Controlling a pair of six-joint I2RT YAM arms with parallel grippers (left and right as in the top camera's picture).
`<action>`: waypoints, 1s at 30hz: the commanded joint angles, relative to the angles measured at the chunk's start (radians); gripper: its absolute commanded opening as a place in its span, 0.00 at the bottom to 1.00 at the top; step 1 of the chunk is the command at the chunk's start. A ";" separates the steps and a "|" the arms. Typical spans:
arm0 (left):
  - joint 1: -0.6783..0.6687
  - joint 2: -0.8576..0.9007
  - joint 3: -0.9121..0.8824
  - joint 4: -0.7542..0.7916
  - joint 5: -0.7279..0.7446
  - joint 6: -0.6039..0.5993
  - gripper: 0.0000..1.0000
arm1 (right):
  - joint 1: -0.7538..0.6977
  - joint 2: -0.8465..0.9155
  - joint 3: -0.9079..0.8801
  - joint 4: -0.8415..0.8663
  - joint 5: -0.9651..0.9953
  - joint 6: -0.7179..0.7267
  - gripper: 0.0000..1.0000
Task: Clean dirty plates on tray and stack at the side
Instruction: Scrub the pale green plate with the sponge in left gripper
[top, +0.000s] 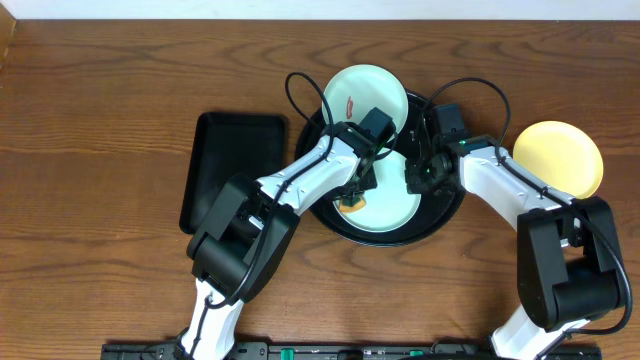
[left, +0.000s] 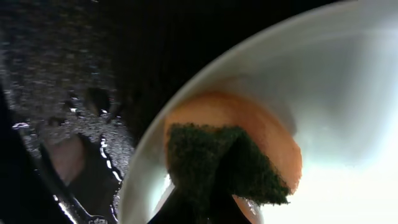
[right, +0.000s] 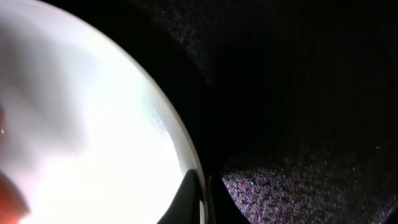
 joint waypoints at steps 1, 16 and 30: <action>0.018 0.074 -0.036 0.044 -0.106 -0.032 0.08 | 0.002 0.014 -0.014 -0.010 0.054 0.017 0.01; -0.043 0.095 -0.042 0.259 0.260 -0.073 0.08 | 0.002 0.014 -0.014 -0.010 0.053 0.018 0.01; 0.075 0.082 -0.032 -0.046 -0.104 -0.035 0.07 | 0.002 0.014 -0.014 -0.010 0.054 0.004 0.01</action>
